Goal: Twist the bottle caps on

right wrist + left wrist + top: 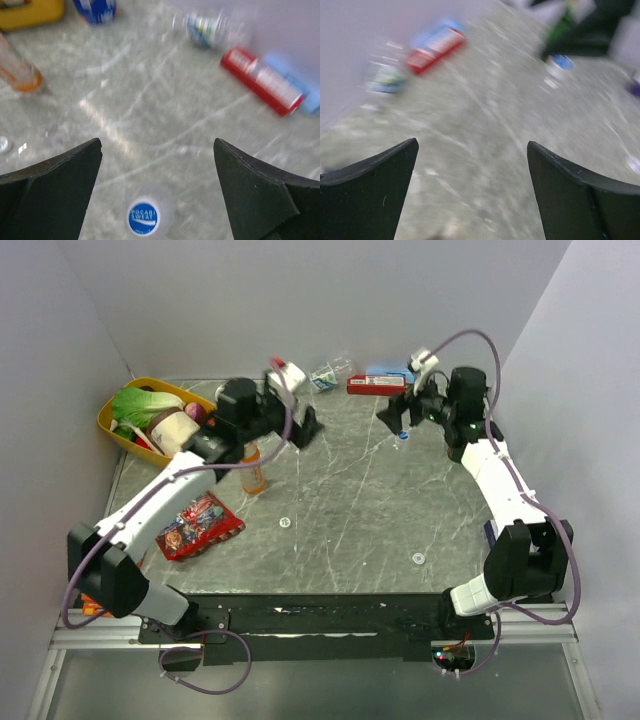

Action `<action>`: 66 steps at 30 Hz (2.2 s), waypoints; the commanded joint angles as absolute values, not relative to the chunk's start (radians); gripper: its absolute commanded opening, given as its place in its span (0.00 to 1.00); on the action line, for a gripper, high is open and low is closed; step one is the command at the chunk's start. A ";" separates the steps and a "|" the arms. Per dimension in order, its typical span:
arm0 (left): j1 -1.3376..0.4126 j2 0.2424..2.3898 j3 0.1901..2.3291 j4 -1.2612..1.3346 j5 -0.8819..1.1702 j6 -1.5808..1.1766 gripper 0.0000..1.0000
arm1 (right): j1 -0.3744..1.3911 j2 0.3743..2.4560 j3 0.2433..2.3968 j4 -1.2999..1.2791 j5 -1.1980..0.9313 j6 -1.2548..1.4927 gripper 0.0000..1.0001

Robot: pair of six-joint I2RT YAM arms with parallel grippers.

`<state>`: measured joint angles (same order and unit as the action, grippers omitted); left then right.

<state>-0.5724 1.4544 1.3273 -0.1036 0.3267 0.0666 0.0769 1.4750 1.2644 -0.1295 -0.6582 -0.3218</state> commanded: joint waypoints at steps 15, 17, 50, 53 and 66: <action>-0.203 1.072 1.255 -0.146 -0.085 -0.030 0.96 | 0.661 1.848 1.745 0.061 -0.497 -0.152 0.99; -0.141 1.066 1.259 -0.184 -0.049 -0.057 0.96 | 0.679 1.910 1.770 0.100 -0.497 -0.132 0.99; -0.092 0.959 1.103 -0.178 -0.008 -0.020 0.96 | 0.749 2.164 1.852 0.170 -0.650 -0.149 0.66; -0.092 0.956 1.108 -0.187 -0.008 -0.021 0.96 | 0.749 2.163 1.832 0.173 -0.658 -0.147 0.56; -0.087 0.975 1.081 -0.187 0.153 0.055 0.96 | 0.700 2.008 1.810 0.019 -0.715 -0.161 0.09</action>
<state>-0.0940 0.9646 1.0985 -0.2066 0.0120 -0.0063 0.7414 2.1513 1.8229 0.1078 -0.6762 -0.1516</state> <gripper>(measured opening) 0.961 0.417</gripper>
